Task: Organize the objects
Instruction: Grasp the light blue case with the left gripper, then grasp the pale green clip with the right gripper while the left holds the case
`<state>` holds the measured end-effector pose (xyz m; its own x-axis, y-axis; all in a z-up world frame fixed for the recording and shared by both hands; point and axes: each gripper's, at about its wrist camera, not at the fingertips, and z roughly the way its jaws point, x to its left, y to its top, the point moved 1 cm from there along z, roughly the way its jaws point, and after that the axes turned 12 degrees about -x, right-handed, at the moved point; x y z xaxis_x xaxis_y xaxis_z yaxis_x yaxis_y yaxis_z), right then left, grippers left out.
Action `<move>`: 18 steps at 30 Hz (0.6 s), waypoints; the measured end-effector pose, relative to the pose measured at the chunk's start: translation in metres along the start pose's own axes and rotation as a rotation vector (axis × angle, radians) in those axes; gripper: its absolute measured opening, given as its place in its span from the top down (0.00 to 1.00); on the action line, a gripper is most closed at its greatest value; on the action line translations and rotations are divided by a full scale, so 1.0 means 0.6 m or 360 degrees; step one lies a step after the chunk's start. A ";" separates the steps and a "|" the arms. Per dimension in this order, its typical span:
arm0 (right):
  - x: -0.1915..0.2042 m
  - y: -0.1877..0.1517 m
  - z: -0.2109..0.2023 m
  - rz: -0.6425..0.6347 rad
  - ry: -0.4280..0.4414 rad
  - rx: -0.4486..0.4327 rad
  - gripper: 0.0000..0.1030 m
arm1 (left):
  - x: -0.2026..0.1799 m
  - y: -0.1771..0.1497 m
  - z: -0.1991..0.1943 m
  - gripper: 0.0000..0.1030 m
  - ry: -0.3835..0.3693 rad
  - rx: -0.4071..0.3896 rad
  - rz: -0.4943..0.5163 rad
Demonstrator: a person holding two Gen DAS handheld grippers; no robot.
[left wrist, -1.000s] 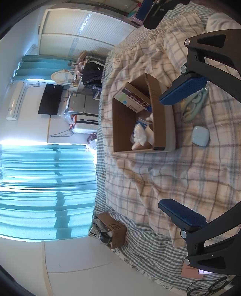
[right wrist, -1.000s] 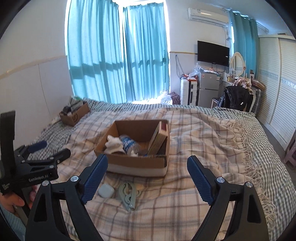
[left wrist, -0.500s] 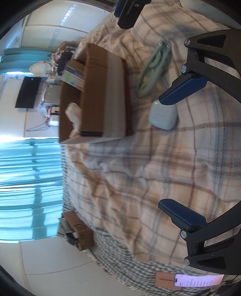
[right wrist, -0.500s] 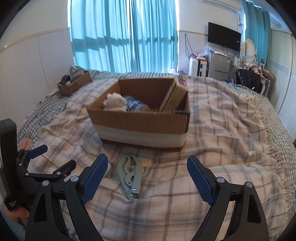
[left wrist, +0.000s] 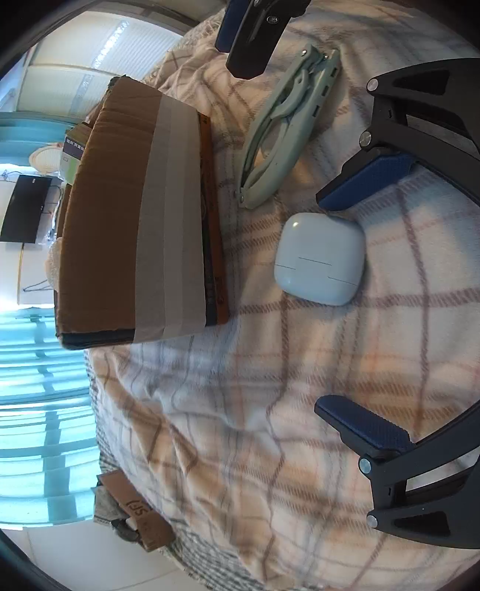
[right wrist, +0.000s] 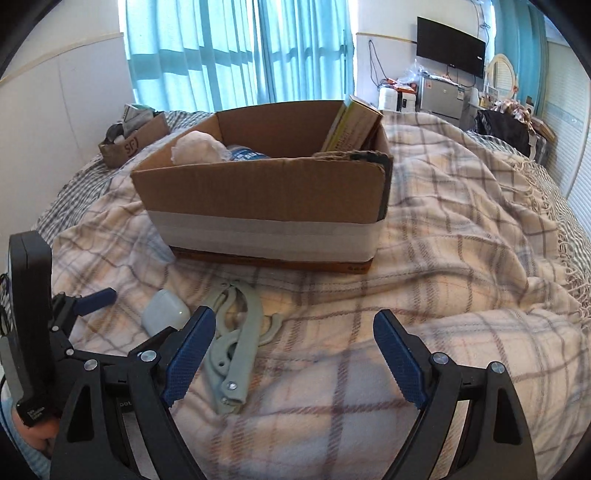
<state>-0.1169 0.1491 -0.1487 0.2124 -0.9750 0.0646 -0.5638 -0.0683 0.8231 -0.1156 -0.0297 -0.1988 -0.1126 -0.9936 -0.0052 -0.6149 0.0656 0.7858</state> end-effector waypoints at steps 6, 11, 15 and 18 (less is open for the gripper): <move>0.004 -0.003 0.008 -0.0009 -0.0004 0.0025 0.15 | -0.020 -0.004 0.014 0.50 -0.0169 0.0029 0.0038; 0.024 -0.008 0.007 -0.0065 0.0019 0.0050 0.15 | -0.031 -0.005 -0.018 0.50 -0.0047 -0.0078 0.0162; 0.045 -0.006 0.003 -0.0115 0.0059 0.0057 0.15 | -0.005 -0.007 -0.042 0.50 0.0011 -0.0096 0.0069; 0.062 -0.010 0.015 -0.0145 0.0082 0.0090 0.15 | 0.021 -0.003 -0.044 0.50 0.0063 -0.0081 -0.0021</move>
<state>-0.1132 0.1110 -0.1562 0.3046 -0.9522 0.0211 -0.5843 -0.1694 0.7937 -0.0953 -0.0447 -0.1841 -0.0732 -0.9973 0.0077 -0.5755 0.0486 0.8164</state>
